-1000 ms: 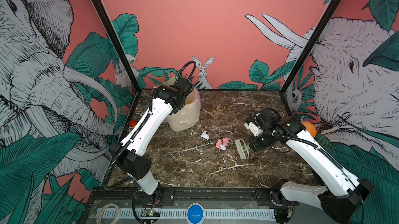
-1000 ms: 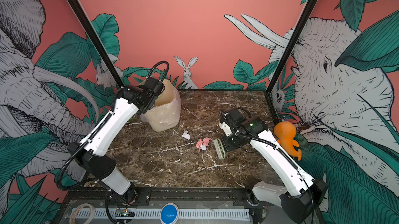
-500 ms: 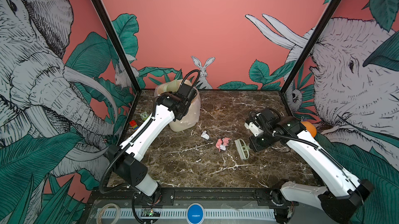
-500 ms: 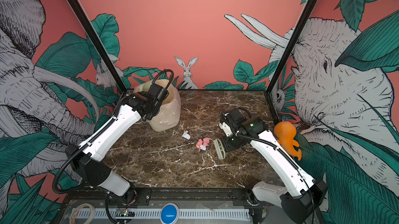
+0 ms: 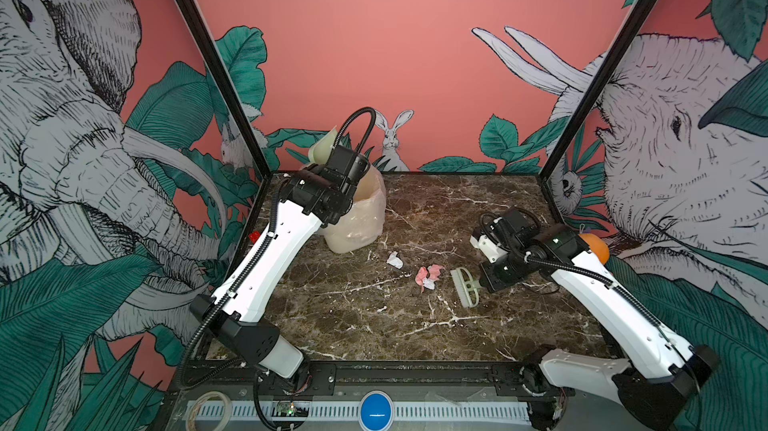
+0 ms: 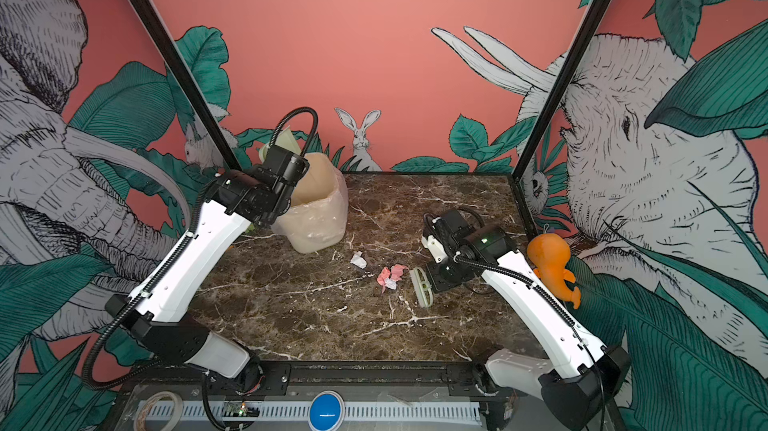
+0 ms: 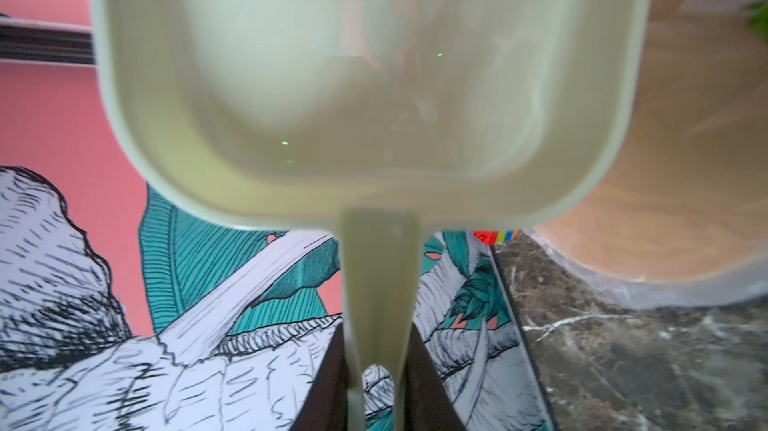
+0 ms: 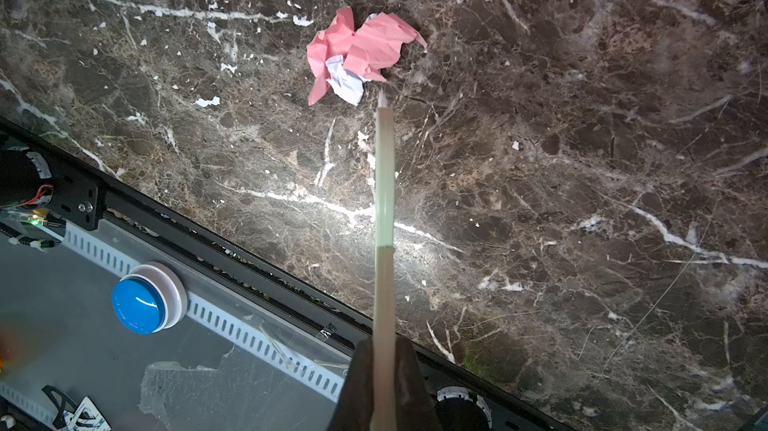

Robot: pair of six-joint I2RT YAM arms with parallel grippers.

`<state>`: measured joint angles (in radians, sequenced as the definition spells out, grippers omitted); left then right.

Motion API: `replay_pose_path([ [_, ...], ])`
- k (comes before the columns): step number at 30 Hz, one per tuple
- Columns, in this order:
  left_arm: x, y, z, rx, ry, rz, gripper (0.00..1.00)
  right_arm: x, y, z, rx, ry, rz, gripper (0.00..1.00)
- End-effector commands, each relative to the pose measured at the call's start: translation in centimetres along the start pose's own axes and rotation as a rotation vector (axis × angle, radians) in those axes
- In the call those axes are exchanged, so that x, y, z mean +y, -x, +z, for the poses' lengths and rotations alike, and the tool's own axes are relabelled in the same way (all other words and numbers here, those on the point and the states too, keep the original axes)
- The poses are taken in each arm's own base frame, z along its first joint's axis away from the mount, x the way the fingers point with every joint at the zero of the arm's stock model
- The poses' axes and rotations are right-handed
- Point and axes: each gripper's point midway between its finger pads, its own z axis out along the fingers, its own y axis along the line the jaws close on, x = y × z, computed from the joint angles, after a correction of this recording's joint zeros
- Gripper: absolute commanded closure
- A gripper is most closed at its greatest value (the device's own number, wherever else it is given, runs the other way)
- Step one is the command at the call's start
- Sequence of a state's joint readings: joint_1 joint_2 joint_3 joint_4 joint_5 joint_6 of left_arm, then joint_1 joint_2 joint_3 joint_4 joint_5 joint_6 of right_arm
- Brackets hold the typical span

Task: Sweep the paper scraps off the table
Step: 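Lower the empty dustpan beside the pink and white scraps with the left gripper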

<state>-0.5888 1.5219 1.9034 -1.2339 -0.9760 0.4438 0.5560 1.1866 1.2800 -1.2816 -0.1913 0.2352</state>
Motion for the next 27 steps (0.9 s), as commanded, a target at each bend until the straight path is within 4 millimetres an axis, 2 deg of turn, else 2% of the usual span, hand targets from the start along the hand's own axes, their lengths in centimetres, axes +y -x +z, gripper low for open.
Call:
replay_pose_path([
  [1, -1.7, -0.6, -2.8, -0.075, -0.155, -0.101, 1.00, -0.2, 0.2, -0.1, -0.009, -0.006, -0.008, 1.00],
  [7, -6.7, -0.2, -6.7, -0.155, -0.372, -0.150, 1.00, 1.0, 1.2, 0.9, -0.006, 0.047, -0.019, 1.00],
  [13, -13.7, -0.2, -10.1, -0.176, -0.601, -0.156, 1.00, 2.1, 1.9, 2.0, 0.014, 0.071, -0.053, 1.00],
  [18, -19.2, -1.2, -11.4, -0.151, -0.725, -0.150, 1.00, 3.1, 2.2, 3.1, 0.026, 0.088, -0.073, 1.00],
  [22, -23.4, -3.1, -11.7, -0.096, -0.798, -0.118, 1.00, 2.7, 2.1, 3.6, 0.046, 0.056, -0.098, 1.00],
  [27, -27.0, -5.2, -12.1, -0.043, -0.869, -0.105, 1.00, 2.1, 1.7, 3.6, 0.078, 0.012, -0.131, 1.00],
])
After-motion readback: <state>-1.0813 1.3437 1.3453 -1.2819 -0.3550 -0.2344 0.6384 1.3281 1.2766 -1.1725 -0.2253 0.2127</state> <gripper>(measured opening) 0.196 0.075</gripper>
